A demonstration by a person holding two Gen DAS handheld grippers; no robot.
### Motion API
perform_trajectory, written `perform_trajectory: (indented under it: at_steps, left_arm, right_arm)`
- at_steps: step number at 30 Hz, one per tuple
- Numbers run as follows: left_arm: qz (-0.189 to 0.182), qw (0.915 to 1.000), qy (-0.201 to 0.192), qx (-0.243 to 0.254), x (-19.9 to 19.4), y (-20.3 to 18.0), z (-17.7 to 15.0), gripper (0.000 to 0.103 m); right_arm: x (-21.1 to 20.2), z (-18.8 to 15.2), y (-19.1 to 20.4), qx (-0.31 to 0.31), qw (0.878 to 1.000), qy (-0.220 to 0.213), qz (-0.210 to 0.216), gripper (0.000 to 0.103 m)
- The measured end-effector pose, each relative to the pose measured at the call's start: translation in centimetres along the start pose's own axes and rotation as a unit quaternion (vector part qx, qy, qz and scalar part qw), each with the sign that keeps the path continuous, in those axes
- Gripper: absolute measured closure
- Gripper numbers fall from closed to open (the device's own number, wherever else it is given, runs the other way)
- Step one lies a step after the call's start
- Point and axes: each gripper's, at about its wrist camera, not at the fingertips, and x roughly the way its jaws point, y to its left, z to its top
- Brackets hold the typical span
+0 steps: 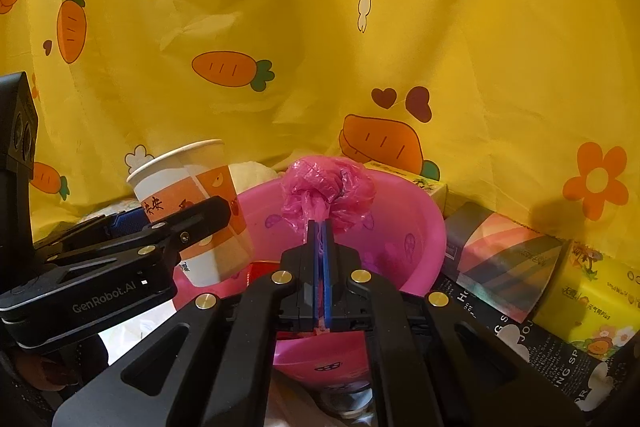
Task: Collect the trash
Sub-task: 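Open the left tool over the pink bucket while the right tool releases the pink bag, then move both tools back over the green net and remaining cups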
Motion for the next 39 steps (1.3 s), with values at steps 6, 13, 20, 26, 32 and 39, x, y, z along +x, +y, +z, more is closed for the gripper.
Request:
perform_trajectory:
  at_steps: [6,13,20,26,32,39]
  left_arm:
    - [-0.012,0.9999,0.011,-0.003,1.1,0.1,-0.2,0.041]
    - [-0.044,0.9984,0.028,-0.024,1.9,0.7,-0.5,0.038]
    - [-0.041,0.9979,0.015,-0.047,1.2,1.6,-0.6,0.017]
    - [-0.006,0.9976,-0.006,-0.069,-0.4,3.4,-1.0,0.008]
    - [0.041,0.9959,-0.018,-0.078,-2.5,5.0,-1.7,0.006]
    - [0.085,0.9926,-0.023,-0.084,-5.4,6.3,-3.0,0.006]
  right_arm:
    - [0.5,0.0,0.0,0.001,1.000,0.004,-0.002,0.101]
    - [1.1,-0.2,-0.3,0.004,1.000,0.012,-0.003,0.100]
    - [1.6,-0.4,-0.5,0.008,1.000,0.019,-0.001,0.100]
    - [1.6,-0.3,-0.5,0.005,1.000,0.018,0.004,0.090]
    - [0.8,-0.4,-0.3,0.013,1.000,0.002,0.000,0.049]
    - [-0.5,-0.7,1.1,0.003,1.000,-0.008,-0.009,0.027]
